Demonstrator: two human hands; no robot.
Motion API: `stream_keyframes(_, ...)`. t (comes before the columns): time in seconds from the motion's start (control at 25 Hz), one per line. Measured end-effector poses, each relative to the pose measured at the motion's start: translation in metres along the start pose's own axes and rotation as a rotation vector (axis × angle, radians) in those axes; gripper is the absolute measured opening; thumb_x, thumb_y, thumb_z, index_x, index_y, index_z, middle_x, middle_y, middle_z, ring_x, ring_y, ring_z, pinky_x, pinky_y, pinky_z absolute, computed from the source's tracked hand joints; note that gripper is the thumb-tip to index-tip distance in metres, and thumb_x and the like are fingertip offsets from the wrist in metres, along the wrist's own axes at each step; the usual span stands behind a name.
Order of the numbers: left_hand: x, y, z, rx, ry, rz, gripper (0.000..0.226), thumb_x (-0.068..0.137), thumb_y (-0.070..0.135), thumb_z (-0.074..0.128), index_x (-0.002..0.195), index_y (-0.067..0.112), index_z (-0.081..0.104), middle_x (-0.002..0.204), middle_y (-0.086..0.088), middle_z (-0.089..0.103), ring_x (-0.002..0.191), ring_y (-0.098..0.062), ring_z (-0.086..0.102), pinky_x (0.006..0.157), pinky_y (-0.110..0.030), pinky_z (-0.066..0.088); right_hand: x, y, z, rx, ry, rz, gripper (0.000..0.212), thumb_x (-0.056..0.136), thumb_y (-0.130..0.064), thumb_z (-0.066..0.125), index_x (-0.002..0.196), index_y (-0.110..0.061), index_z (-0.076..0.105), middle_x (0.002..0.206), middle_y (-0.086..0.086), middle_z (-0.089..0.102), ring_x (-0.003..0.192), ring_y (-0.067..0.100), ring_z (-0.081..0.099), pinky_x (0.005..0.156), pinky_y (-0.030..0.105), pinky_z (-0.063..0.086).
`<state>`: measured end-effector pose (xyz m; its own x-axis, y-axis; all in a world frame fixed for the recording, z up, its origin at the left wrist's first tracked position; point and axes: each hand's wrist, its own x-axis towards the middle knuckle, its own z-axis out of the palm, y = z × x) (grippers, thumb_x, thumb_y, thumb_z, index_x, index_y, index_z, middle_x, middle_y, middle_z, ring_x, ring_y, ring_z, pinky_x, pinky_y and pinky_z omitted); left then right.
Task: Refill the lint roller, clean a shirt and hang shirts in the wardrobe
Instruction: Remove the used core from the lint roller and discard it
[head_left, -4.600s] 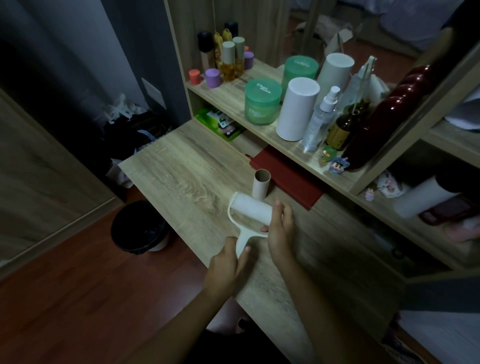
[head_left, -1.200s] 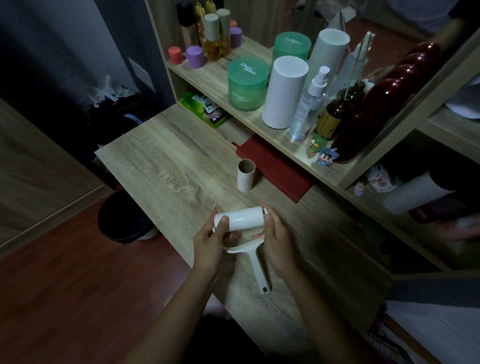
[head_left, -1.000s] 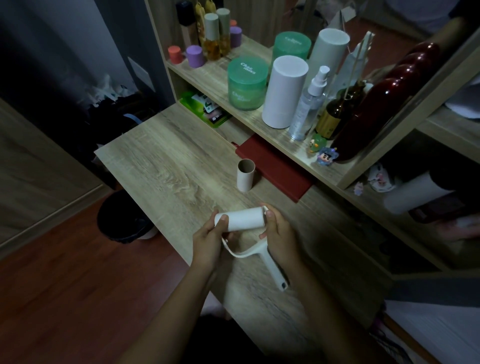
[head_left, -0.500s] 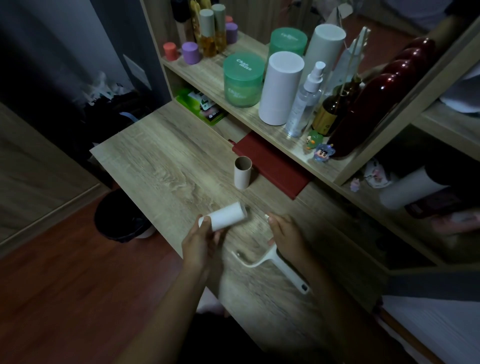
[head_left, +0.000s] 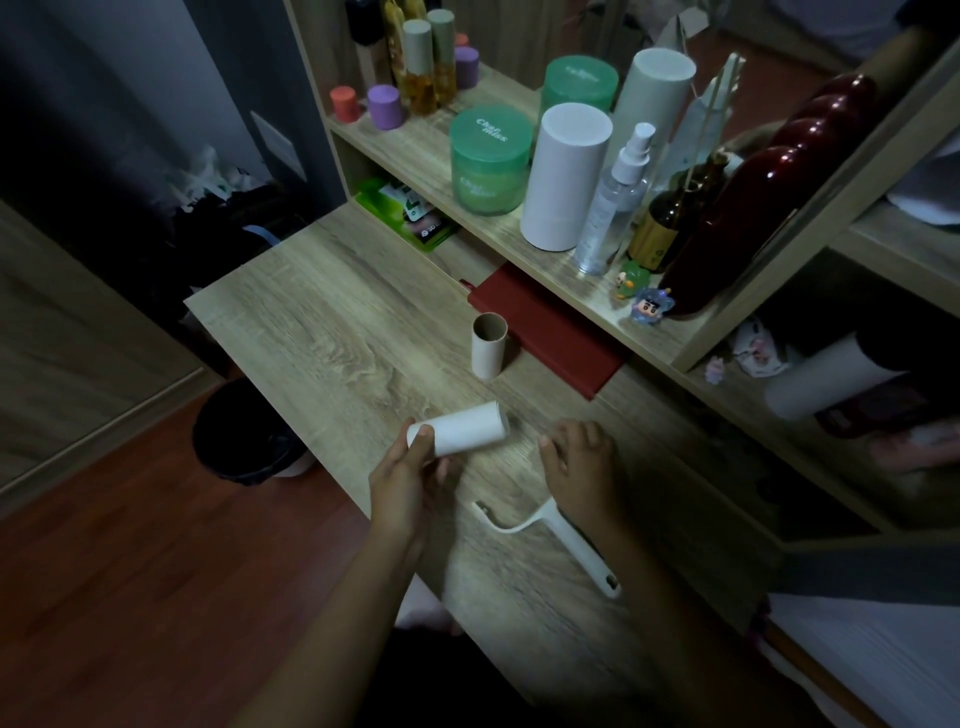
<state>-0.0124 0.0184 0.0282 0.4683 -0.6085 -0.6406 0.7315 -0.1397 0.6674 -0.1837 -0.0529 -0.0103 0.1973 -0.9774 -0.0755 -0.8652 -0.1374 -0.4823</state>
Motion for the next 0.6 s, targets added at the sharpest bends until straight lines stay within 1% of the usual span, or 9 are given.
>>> stream_keyframes(0.08,0.001,0.001,0.000,0.008,-0.040,0.000,0.041,0.088,0.015,0.060,0.129,0.011,0.055,0.112,-0.005,0.065,0.094,-0.013,0.064,0.072,-0.018,0.056,0.005,-0.015,-0.017,0.181,0.074,-0.066,0.045,0.090,-0.040,0.039,0.118,-0.011,0.059,0.115,0.008,0.061,0.102,0.018,0.055,0.082,0.029,0.041)
stream_keyframes(0.12,0.000,0.002,0.002,0.013,-0.060,0.000,0.041,0.089,0.015,0.060,0.129,0.012,0.055,0.116,-0.005,0.064,0.099,-0.014,0.064,0.076,-0.019,0.056,0.009,-0.025,-0.027,0.317,0.013,-0.095,0.045,0.091,-0.038,0.038,0.124,-0.012,0.056,0.119,0.004,0.060,0.105,0.014,0.053,0.084,0.027,0.039)
stream_keyframes(0.2,-0.003,0.003,0.006,0.015,-0.089,0.009,0.041,0.090,0.014,0.059,0.130,0.013,0.054,0.119,-0.007,0.063,0.101,-0.016,0.064,0.079,-0.021,0.056,0.014,-0.043,-0.041,0.578,-0.281,-0.065,0.042,0.096,-0.032,0.041,0.136,-0.019,0.045,0.128,-0.006,0.053,0.116,0.006,0.048,0.093,0.025,0.039)
stream_keyframes(0.24,-0.004,0.003,0.009,0.005,-0.092,0.016,0.040,0.090,0.013,0.058,0.130,0.013,0.054,0.118,-0.008,0.063,0.100,-0.017,0.064,0.079,-0.022,0.056,0.015,-0.049,-0.044,0.657,-0.386,-0.046,0.043,0.096,-0.030,0.043,0.137,-0.020,0.042,0.132,-0.006,0.052,0.120,0.006,0.047,0.098,0.026,0.039)
stream_keyframes(0.28,-0.005,0.003,0.010,-0.008,-0.091,0.026,0.041,0.090,0.012,0.058,0.131,0.013,0.053,0.118,-0.009,0.063,0.101,-0.018,0.063,0.080,-0.022,0.056,0.016,-0.052,-0.045,0.698,-0.419,-0.038,0.042,0.095,-0.028,0.046,0.136,-0.020,0.044,0.133,-0.004,0.053,0.121,0.008,0.049,0.099,0.025,0.040)
stream_keyframes(0.36,-0.006,0.004,0.010,-0.019,-0.076,0.048,0.043,0.090,0.011,0.058,0.133,0.012,0.051,0.120,-0.010,0.062,0.105,-0.021,0.063,0.080,-0.022,0.056,0.016,-0.056,-0.045,0.720,-0.359,-0.027,0.039,0.092,-0.024,0.053,0.130,-0.015,0.052,0.126,0.001,0.061,0.113,0.009,0.057,0.091,0.014,0.045)
stream_keyframes(0.44,-0.005,0.005,0.005,-0.026,-0.071,0.058,0.046,0.090,0.010,0.058,0.135,0.010,0.048,0.124,-0.011,0.060,0.108,-0.022,0.062,0.079,-0.022,0.056,0.014,-0.059,-0.046,0.721,-0.282,0.004,0.036,0.087,-0.021,0.061,0.123,-0.013,0.059,0.113,0.004,0.067,0.098,0.007,0.063,0.074,0.004,0.047)
stream_keyframes(0.52,-0.003,0.004,0.000,-0.027,-0.063,0.064,0.047,0.090,0.010,0.058,0.136,0.010,0.047,0.125,-0.011,0.060,0.108,-0.021,0.062,0.079,-0.021,0.057,0.015,-0.059,-0.046,0.694,-0.232,0.012,0.033,0.082,-0.022,0.067,0.115,-0.013,0.065,0.103,0.003,0.070,0.089,0.007,0.065,0.067,0.007,0.049)
stream_keyframes(0.6,0.001,0.003,-0.005,-0.030,-0.019,0.088,0.047,0.089,0.010,0.059,0.135,0.011,0.049,0.124,-0.010,0.061,0.104,-0.018,0.064,0.078,-0.021,0.057,0.020,-0.055,-0.044,0.670,-0.192,0.023,0.030,0.080,-0.022,0.069,0.108,-0.012,0.068,0.096,0.003,0.071,0.086,0.010,0.067,0.070,0.017,0.052)
